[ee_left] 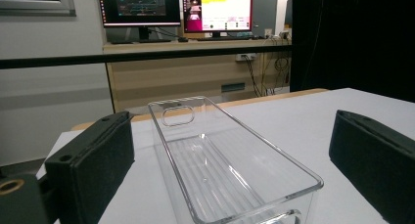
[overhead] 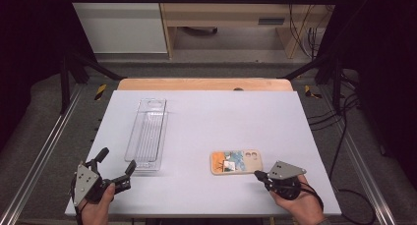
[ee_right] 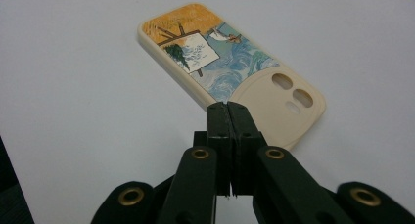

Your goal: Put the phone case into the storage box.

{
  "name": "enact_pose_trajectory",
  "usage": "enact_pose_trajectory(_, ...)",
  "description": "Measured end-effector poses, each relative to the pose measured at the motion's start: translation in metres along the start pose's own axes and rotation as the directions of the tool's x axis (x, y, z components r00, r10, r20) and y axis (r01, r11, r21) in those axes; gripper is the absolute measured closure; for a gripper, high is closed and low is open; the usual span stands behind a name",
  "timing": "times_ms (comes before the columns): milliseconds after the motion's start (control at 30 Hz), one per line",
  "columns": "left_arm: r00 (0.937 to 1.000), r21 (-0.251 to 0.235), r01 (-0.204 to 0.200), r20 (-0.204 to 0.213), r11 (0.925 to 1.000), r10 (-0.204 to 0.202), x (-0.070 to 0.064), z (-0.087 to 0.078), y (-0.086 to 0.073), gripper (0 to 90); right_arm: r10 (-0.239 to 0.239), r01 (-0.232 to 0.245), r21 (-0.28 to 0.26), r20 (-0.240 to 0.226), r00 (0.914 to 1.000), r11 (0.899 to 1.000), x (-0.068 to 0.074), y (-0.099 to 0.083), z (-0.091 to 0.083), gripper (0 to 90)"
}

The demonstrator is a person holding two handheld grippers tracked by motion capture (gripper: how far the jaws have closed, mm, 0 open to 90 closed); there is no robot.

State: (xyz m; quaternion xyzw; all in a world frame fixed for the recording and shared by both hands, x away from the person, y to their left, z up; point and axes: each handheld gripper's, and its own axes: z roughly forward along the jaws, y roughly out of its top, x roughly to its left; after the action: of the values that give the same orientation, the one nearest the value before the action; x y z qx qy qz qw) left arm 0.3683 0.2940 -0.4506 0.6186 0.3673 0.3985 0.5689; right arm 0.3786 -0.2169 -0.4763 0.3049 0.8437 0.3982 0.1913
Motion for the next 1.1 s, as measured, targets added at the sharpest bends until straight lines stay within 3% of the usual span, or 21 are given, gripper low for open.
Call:
enact_pose_trajectory(433,1.0000,-0.004,0.006,-0.003,1.0000,-0.006,0.001,-0.002,0.001,2.9,-0.004,0.005,0.051,-0.010,0.9999,0.999,0.001,-0.010,0.009,90.0)
enact_pose_trajectory(1100,1.0000,0.000,0.009,-0.003,1.0000,-0.009,0.001,-0.002,0.000,2.9,0.009,-0.008,0.065,-0.009,0.9999,0.998,-0.003,-0.016,0.017,90.0)
